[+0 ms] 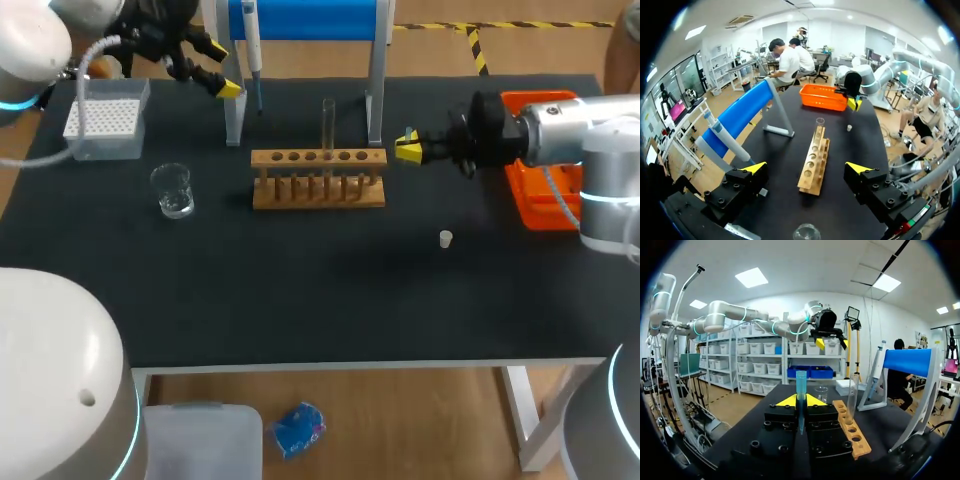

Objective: Invert the test tube, pick up the pipette, mount the tip to pipette, aspirate from beaker and dispense into the tube, eject the tip, return the pipette, and cap with the stopper.

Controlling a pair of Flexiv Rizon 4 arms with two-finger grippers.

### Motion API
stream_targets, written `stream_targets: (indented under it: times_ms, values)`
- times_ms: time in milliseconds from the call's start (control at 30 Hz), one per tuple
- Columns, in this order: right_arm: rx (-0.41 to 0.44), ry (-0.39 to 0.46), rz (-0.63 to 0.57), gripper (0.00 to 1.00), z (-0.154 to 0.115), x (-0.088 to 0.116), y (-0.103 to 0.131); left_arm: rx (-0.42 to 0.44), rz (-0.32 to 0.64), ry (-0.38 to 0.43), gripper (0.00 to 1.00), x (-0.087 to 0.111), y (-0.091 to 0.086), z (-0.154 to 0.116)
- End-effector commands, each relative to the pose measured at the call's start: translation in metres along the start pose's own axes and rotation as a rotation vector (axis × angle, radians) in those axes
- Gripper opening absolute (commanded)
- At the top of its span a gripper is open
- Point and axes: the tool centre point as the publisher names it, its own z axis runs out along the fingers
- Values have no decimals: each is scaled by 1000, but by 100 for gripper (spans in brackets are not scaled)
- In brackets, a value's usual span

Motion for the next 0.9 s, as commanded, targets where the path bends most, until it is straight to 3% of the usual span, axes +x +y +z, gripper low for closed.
stream_targets:
  times_ms: [33,400,600,900]
  values:
    - [2,-2,-1,0,0,1,1,-65,-1,57,100,-9,-9,-3]
    - [2,-2,-1,0,0,1,1,-65,-1,57,100,-9,-9,-3]
    - [2,-2,-1,0,0,1,1,-8,-235,-106,100,-17,-7,25]
    - [2,-2,-1,0,0,1,1,-32,-393,-312,100,-44,-7,25]
